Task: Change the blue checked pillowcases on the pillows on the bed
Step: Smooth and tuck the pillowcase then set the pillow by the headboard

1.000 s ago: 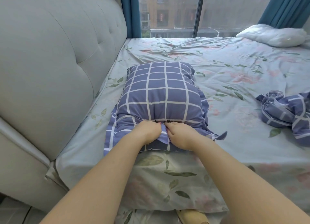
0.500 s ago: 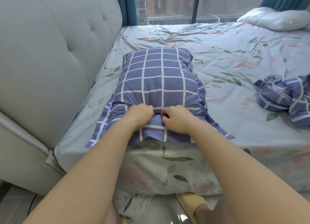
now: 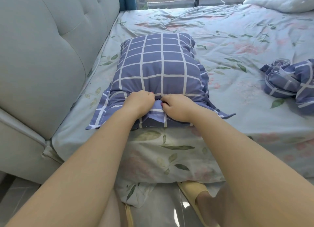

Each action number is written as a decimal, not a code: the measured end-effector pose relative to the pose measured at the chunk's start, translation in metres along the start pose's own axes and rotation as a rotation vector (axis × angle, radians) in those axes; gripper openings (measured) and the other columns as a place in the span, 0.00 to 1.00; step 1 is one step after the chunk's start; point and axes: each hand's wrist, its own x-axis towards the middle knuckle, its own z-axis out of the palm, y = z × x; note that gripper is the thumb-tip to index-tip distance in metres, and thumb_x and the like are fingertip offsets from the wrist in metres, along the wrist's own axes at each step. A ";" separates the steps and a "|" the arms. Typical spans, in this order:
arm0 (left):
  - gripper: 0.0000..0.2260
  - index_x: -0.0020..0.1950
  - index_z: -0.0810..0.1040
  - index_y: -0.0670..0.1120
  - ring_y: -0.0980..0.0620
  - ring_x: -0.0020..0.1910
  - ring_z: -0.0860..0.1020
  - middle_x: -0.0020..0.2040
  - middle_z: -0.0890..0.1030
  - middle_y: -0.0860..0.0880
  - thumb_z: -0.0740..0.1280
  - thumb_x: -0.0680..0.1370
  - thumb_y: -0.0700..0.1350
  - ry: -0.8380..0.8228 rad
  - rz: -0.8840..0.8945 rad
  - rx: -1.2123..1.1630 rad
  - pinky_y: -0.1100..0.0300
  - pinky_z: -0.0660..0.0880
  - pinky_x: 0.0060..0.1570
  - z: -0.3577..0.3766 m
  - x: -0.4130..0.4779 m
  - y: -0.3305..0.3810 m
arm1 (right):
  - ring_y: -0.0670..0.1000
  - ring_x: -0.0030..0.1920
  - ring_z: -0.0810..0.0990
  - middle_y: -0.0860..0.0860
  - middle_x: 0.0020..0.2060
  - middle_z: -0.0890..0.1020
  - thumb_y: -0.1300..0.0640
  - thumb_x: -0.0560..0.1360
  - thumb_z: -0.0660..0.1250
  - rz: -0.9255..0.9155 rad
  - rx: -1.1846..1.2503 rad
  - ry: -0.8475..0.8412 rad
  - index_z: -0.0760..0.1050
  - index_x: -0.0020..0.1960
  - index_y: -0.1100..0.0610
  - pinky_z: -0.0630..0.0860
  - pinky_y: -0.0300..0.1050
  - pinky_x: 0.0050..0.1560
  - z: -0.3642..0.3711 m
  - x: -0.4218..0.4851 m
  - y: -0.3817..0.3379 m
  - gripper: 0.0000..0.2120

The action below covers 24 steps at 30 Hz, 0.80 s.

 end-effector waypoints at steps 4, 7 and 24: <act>0.15 0.64 0.73 0.40 0.34 0.59 0.75 0.62 0.77 0.37 0.51 0.83 0.36 0.013 -0.101 -0.182 0.44 0.74 0.52 0.000 -0.002 0.001 | 0.59 0.59 0.74 0.59 0.61 0.77 0.55 0.82 0.50 0.012 -0.021 -0.024 0.73 0.62 0.60 0.69 0.49 0.56 0.001 0.001 0.000 0.17; 0.16 0.57 0.77 0.42 0.36 0.57 0.75 0.57 0.79 0.40 0.51 0.84 0.44 0.120 -0.158 -0.373 0.50 0.69 0.48 0.000 -0.006 0.003 | 0.59 0.63 0.71 0.58 0.65 0.73 0.54 0.82 0.50 0.009 -0.016 -0.035 0.72 0.66 0.59 0.68 0.53 0.64 0.001 -0.001 -0.001 0.19; 0.24 0.74 0.68 0.47 0.39 0.72 0.66 0.74 0.69 0.40 0.43 0.86 0.53 -0.163 -0.188 -0.412 0.50 0.62 0.65 -0.018 -0.016 0.017 | 0.59 0.63 0.72 0.59 0.66 0.74 0.56 0.84 0.48 0.070 -0.050 -0.214 0.72 0.66 0.59 0.66 0.46 0.56 -0.013 -0.003 -0.009 0.18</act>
